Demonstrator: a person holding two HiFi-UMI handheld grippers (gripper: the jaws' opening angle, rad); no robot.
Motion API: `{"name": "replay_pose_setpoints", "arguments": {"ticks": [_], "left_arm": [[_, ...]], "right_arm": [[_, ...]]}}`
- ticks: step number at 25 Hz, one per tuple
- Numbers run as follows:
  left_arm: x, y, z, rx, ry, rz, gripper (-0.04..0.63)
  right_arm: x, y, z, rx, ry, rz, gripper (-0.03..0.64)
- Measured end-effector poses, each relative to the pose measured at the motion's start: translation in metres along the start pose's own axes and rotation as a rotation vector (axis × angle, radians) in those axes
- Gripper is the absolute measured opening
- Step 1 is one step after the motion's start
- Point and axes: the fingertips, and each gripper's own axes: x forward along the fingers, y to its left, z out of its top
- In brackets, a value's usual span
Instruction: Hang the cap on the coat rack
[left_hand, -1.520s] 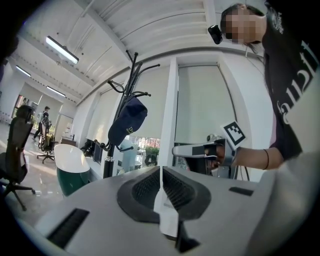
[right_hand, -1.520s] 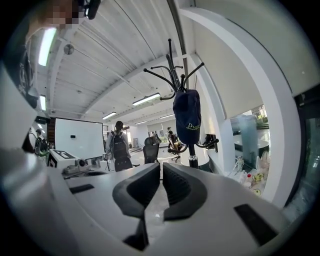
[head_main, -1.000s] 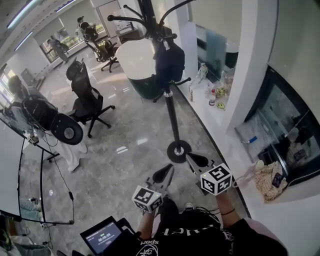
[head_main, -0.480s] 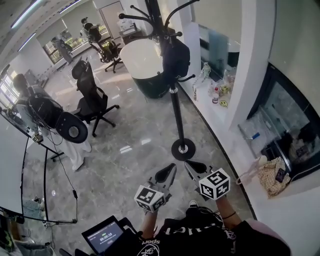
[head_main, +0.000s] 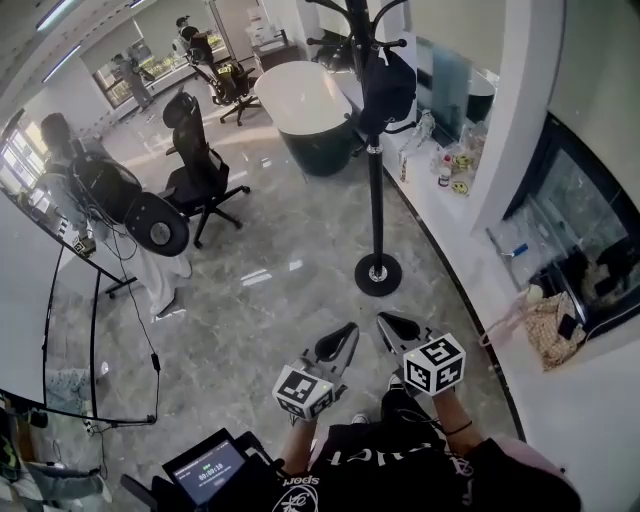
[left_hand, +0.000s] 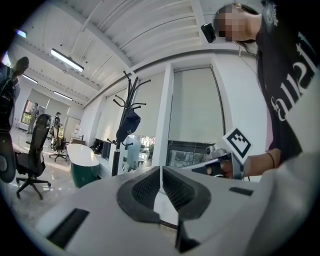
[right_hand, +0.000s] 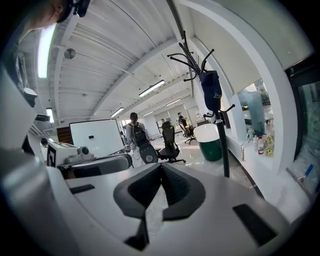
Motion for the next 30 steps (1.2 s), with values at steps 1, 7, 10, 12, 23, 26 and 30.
{"name": "replay_pose_setpoints", "arguments": {"ticks": [1,7,10,12,23,26,30], "left_arm": [[-0.012,-0.002,0.0,0.0,-0.002,-0.002,0.006],[-0.068,-0.017,-0.011,-0.001,0.006,-0.042,0.006],[-0.084,-0.026,-0.014,-0.008,0.004,-0.064,0.006],[-0.09,-0.031,-0.014,-0.011,-0.001,-0.079,0.006],[-0.099,-0.065,-0.013,-0.006,-0.03,-0.117,0.006],[-0.099,-0.075,-0.01,0.001,-0.029,-0.107,0.006],[-0.093,-0.1,-0.009,0.002,-0.03,-0.092,0.006]], "right_arm": [[-0.002,0.011,-0.004,0.002,-0.002,-0.005,0.017],[-0.022,0.062,-0.031,0.027,-0.013,-0.049,0.017],[-0.036,0.077,-0.045,0.038,-0.011,-0.079,0.017],[-0.045,0.083,-0.049,0.041,-0.016,-0.097,0.017],[-0.082,0.084,-0.045,0.009,-0.055,-0.155,0.017],[-0.094,0.083,-0.039,0.007,-0.069,-0.146,0.017],[-0.119,0.08,-0.042,0.009,-0.066,-0.132,0.017]]}}
